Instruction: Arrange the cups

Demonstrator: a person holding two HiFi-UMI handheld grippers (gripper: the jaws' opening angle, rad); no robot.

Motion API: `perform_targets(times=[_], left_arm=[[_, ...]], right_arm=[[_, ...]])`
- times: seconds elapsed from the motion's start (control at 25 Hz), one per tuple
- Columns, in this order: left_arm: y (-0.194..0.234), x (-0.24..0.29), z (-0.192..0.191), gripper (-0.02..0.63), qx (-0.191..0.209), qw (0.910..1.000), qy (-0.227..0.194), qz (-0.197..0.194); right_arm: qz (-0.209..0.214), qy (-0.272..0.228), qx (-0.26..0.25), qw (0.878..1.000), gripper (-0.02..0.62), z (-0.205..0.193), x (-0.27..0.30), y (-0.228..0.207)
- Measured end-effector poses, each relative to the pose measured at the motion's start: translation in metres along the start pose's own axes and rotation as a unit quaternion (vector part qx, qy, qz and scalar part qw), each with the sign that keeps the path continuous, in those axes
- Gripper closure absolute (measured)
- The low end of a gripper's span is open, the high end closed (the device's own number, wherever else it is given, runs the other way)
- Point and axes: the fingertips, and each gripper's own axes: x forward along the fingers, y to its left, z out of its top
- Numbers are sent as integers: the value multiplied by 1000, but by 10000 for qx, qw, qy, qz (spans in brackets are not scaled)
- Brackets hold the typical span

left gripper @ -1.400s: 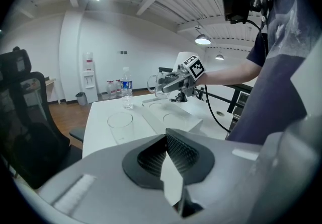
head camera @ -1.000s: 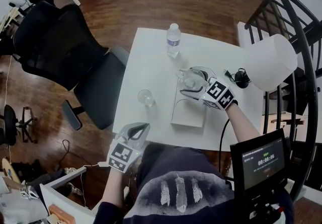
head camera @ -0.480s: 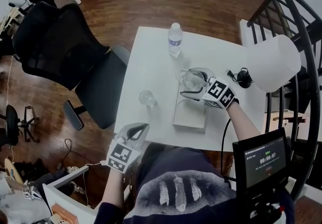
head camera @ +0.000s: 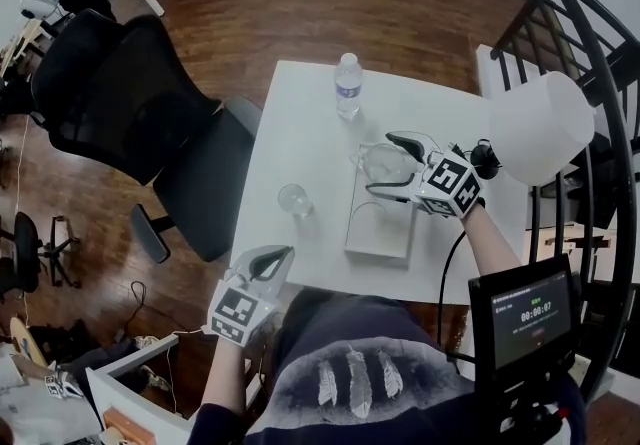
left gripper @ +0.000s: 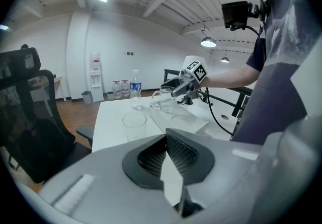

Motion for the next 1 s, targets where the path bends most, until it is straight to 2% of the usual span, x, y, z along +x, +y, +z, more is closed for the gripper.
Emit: perform_targets(times=[0.32, 0.48, 0.68, 0.84, 1.0], left_arm=[[-6, 11, 6, 591, 154, 9998, -16, -158], [-15, 14, 18, 591, 276, 9992, -47, -276], [-23, 24, 23, 591, 422, 9980, -93, -462], [-30, 21, 31, 591, 448, 9980, -69, -438], [-45, 27, 29, 591, 529, 9967, -35, -615]], right_arm=[[-222, -1135, -594, 9915, 126, 98, -72, 11], [-366, -1587, -616, 9847, 126, 128, -117, 23], [-693, -1701, -587, 9812, 126, 123, -156, 32], [-797, -1730, -420, 9808, 126, 116, -177, 41], [-967, -1596, -226, 9822, 127, 89, -199, 46]])
